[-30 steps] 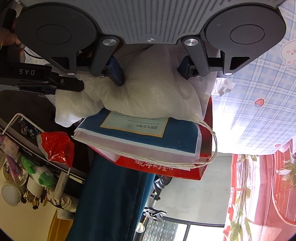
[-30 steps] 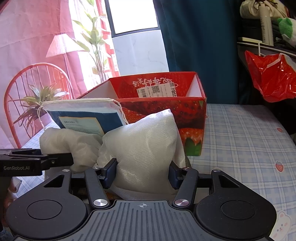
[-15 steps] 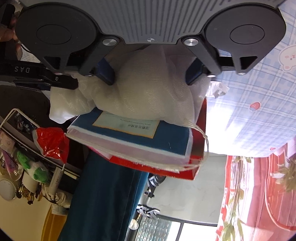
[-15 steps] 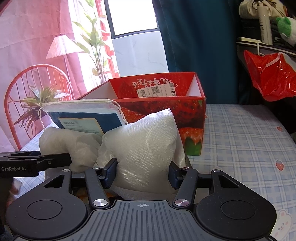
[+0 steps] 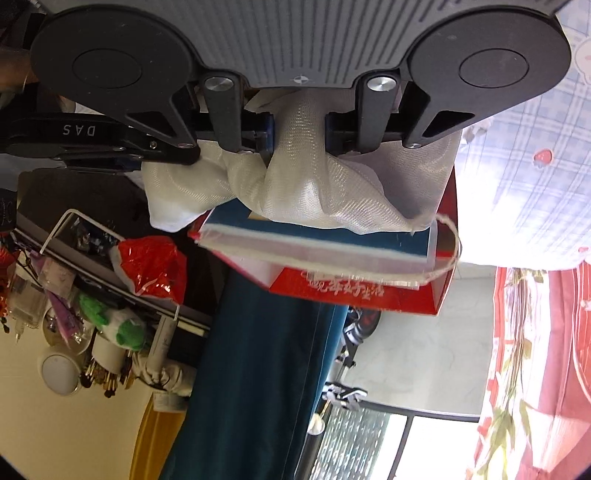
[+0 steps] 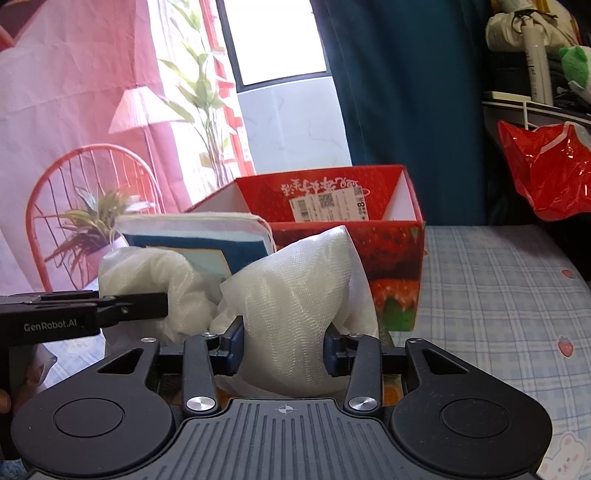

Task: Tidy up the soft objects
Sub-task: 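Close the left gripper on the white mesh bags and lift, then carry the mesh bags into the red box and open the left gripper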

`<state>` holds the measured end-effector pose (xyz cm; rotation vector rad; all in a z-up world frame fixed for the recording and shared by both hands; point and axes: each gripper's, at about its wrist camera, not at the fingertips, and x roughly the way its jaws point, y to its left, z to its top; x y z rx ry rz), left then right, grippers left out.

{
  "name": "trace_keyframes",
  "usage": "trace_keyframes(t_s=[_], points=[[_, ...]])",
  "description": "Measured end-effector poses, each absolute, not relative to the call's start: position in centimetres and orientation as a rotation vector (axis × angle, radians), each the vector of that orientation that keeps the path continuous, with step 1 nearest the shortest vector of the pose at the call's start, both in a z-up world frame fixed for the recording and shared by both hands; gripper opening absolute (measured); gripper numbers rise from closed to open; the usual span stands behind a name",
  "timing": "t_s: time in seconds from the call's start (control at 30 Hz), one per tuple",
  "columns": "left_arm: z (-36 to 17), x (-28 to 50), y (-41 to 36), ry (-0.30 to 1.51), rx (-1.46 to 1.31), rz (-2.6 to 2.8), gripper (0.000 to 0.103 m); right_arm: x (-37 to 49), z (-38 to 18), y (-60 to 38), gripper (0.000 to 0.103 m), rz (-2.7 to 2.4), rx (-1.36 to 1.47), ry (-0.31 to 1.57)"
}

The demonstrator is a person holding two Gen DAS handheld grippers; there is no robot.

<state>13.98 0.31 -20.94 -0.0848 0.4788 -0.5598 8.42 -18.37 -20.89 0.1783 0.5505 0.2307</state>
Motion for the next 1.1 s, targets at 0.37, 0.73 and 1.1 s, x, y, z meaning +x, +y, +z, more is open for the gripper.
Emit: trace_keyframes(t_s=[0.37, 0.73, 1.1], points=[[-18.1, 12.8, 0.0, 0.402, -0.086, -0.564, 0.024, 7.9, -18.4, -18.8, 0.036, 0.246, 0.191, 0.482], [-14.3, 13.4, 0.1, 0.33, -0.09, -0.577, 0.024, 8.3, -14.0, -19.2, 0.036, 0.27, 0.164, 0.399], [-9.3, 16.0, -0.4, 0.267, -0.077, -0.598, 0.024, 11.5, -8.5, -20.8, 0.036, 0.301, 0.162, 0.333]])
